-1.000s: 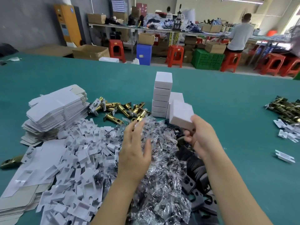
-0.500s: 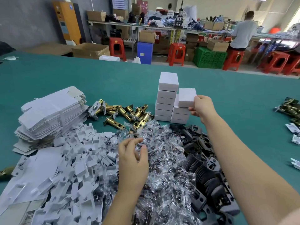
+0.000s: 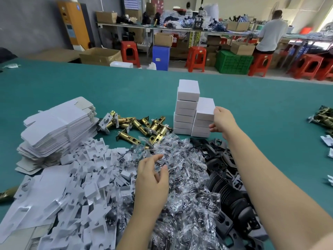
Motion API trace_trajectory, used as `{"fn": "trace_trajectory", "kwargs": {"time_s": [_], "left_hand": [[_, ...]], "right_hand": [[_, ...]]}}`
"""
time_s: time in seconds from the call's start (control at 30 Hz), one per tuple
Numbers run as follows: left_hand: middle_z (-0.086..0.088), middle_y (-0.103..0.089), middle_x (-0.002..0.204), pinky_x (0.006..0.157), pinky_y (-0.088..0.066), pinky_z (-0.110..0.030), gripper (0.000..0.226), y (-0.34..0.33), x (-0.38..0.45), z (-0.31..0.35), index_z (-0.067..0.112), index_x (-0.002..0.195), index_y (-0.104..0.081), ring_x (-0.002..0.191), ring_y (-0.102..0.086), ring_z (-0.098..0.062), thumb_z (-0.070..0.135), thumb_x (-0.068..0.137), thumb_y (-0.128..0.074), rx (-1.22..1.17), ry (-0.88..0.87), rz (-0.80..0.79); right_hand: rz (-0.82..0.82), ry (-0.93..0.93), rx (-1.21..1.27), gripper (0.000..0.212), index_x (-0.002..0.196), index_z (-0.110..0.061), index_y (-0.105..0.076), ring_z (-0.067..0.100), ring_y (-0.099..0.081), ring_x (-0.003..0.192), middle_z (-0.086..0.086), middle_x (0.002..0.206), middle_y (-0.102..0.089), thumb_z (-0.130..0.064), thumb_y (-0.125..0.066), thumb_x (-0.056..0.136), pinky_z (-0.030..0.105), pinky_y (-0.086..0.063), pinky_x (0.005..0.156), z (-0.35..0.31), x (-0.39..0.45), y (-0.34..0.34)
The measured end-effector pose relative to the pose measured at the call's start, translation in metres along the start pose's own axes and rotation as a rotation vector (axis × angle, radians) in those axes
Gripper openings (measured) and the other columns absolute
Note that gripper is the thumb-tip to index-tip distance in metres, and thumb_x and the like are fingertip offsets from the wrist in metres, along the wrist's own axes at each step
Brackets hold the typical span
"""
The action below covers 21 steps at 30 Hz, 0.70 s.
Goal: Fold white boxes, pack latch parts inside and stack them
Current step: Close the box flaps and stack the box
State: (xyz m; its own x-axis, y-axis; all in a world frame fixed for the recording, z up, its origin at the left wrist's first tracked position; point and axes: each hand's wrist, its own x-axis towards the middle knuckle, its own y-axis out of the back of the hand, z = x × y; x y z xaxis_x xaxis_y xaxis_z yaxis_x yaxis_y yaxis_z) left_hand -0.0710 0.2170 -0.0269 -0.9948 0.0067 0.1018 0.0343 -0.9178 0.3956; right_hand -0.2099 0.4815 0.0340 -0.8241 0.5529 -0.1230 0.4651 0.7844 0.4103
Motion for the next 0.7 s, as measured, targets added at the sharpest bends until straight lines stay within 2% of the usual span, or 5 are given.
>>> {"fn": "trace_trajectory", "kwargs": {"time_s": [0.23, 0.4, 0.57, 0.63, 0.7], "left_hand": [[0.013, -0.050, 0.124, 0.064, -0.052, -0.013, 0.036, 0.000, 0.001, -0.002, 0.035, 0.138, -0.051, 0.063, -0.052, 0.006, 0.029, 0.103, -0.055, 0.012, 0.003, -0.017], [0.015, -0.056, 0.115, 0.064, -0.054, -0.023, 0.032, -0.001, 0.001, -0.001, 0.033, 0.134, -0.054, 0.064, -0.052, -0.002, 0.026, 0.103, -0.056, -0.017, -0.004, -0.031], [0.012, -0.062, 0.106, 0.059, -0.047, -0.018, 0.023, 0.000, 0.000, 0.003, 0.034, 0.124, -0.057, 0.067, -0.056, -0.001, 0.025, 0.104, -0.055, -0.005, -0.016, -0.081], [0.012, -0.064, 0.097, 0.055, -0.047, -0.014, 0.018, 0.002, -0.002, 0.007, 0.035, 0.118, -0.060, 0.065, -0.058, 0.001, 0.026, 0.104, -0.054, 0.016, -0.024, -0.071], [0.012, -0.065, 0.092, 0.053, -0.046, -0.015, 0.017, 0.003, -0.002, 0.012, 0.029, 0.116, -0.065, 0.063, -0.057, -0.001, 0.024, 0.104, -0.053, 0.095, -0.067, -0.029]], "right_hand": [[-0.014, -0.006, 0.054, 0.047, 0.152, -0.015, -0.045, 0.023, -0.065, 0.062, 0.004, 0.090, -0.059, -0.024, -0.026, 0.110, 0.025, -0.054, 0.042, -0.001, -0.005, 0.003], [0.097, 0.069, -0.035, 0.054, 0.158, -0.021, -0.034, 0.018, -0.061, 0.068, 0.004, 0.139, -0.052, -0.040, -0.038, 0.108, 0.035, -0.059, 0.063, -0.005, -0.050, 0.012], [-0.102, 0.421, -0.177, 0.042, 0.137, -0.043, -0.049, -0.011, -0.059, 0.081, -0.029, 0.110, -0.060, -0.054, -0.042, 0.098, 0.017, -0.048, 0.069, 0.043, -0.195, 0.000], [-0.263, 0.465, -0.355, 0.043, 0.136, -0.047, -0.049, -0.017, -0.054, 0.101, -0.031, 0.123, -0.056, -0.059, -0.037, 0.096, 0.017, -0.050, 0.087, 0.074, -0.250, -0.011], [-0.286, 0.505, -0.487, 0.045, 0.143, -0.037, -0.050, -0.007, -0.041, 0.129, -0.024, 0.142, -0.046, -0.052, -0.039, 0.103, 0.018, -0.032, 0.113, 0.099, -0.277, -0.019]]}}
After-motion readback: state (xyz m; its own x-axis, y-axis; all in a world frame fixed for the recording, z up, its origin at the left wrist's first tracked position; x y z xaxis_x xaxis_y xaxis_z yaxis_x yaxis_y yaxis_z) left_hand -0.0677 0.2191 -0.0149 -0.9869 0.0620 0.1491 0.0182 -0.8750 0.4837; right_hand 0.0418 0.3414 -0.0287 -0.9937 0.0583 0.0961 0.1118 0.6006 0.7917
